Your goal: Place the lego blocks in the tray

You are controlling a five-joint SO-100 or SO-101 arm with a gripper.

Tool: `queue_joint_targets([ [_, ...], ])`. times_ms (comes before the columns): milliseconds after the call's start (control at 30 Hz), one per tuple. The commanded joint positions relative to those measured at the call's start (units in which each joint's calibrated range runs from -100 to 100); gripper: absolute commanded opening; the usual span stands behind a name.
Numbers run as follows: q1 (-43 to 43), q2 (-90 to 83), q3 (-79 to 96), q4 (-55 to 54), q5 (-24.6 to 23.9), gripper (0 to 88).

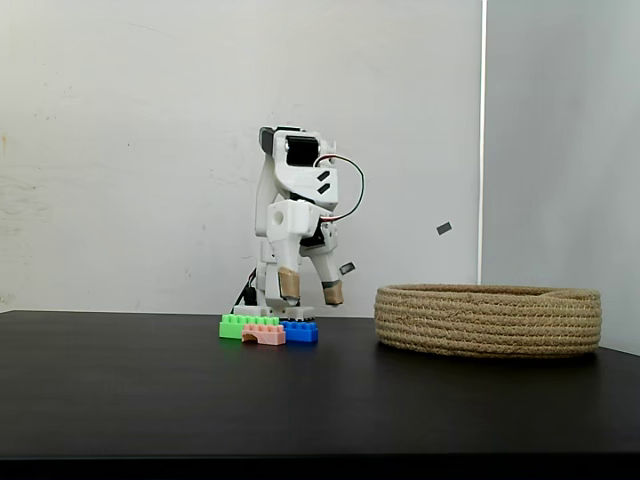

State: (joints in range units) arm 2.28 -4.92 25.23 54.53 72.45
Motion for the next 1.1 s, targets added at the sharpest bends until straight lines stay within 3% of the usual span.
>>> queue_joint_targets([
  [0,1.2,0.0,-3.8,-0.3,0.2,34.9],
  [467,2.6,5.4,-9.0,-3.6,1.4,35.2],
  [1067,0.3,7.7,-7.4,-4.6,-0.9,34.7],
])
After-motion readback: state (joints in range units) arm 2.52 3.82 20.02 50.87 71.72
